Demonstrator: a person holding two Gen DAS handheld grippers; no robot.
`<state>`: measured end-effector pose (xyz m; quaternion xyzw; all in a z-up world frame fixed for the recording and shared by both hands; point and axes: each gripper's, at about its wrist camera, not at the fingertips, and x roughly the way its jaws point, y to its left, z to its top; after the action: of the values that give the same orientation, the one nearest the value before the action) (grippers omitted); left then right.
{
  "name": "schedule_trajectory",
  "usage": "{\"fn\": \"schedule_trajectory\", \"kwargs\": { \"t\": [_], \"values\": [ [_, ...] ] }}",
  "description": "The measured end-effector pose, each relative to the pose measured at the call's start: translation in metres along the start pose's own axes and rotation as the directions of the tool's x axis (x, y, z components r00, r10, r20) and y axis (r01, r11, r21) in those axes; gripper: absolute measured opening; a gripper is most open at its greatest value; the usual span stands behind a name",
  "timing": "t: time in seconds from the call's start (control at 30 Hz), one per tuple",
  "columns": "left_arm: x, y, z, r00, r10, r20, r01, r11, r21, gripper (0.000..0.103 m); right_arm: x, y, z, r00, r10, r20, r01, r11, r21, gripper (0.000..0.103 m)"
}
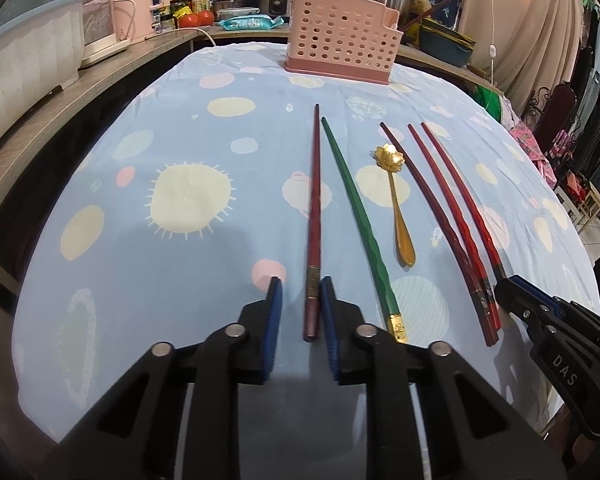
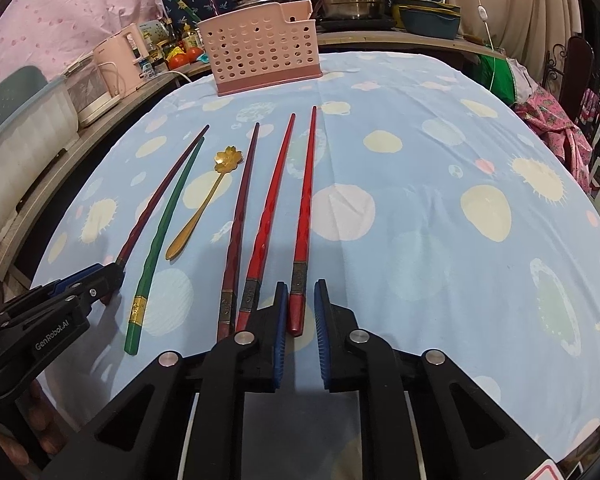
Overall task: Organize utensils
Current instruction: 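Grasp a dark red chopstick with the left gripper while the right gripper grasps a red chopstick, then lift both chopsticks and carry them toward the pink basket with both grippers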
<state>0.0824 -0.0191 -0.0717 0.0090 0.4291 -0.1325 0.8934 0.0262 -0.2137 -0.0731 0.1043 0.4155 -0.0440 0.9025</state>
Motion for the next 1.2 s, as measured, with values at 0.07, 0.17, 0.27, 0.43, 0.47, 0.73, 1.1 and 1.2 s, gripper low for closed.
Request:
{"fn": "schedule_trajectory", "kwargs": {
  "t": [0.07,0.17,0.27,0.43,0.47,0.73,1.1,1.2],
  "values": [
    [0.0,-0.001,0.0,1.0,-0.009,-0.003,0.009,1.0,0.002,0.011,0.0,0.0,0.0,1.0,0.0,0.0,0.0,1.0,-0.003,0.008],
    [0.0,-0.001,-0.001,1.0,-0.023,-0.007,0.023,1.0,0.002,0.008,0.0,0.0,0.0,1.0,0.001,0.0,-0.001,1.0,-0.004,0.008],
    [0.0,-0.001,0.0,0.999,-0.033,-0.01,0.033,0.999,-0.001,0.007,0.0,0.0,0.0,1.0,0.001,0.0,-0.001,1.0,-0.004,0.008],
    [-0.003,0.0,0.002,0.999,-0.047,-0.013,0.047,0.999,-0.01,0.007,-0.003,0.0,0.0,1.0,0.005,0.001,-0.005,1.0,-0.002,0.008],
    [-0.005,0.001,0.003,0.999,-0.049,-0.012,0.049,0.999,-0.011,0.007,-0.003,-0.001,0.0,1.0,0.006,0.003,-0.006,1.0,-0.001,0.007],
    [-0.024,0.005,0.014,0.997,-0.067,0.025,0.068,0.997,-0.029,0.007,-0.017,-0.005,0.005,0.999,0.009,0.044,-0.009,1.0,0.007,0.007],
    [-0.056,0.008,0.051,0.989,-0.091,0.12,0.098,0.993,-0.06,0.007,-0.052,-0.019,0.039,0.987,0.027,0.156,-0.035,0.998,0.047,0.007],
    [-0.064,0.01,0.066,0.983,-0.094,0.155,0.105,0.992,-0.066,0.007,-0.062,-0.024,0.053,0.98,0.034,0.196,-0.046,0.997,0.06,0.007]
  ]
}}
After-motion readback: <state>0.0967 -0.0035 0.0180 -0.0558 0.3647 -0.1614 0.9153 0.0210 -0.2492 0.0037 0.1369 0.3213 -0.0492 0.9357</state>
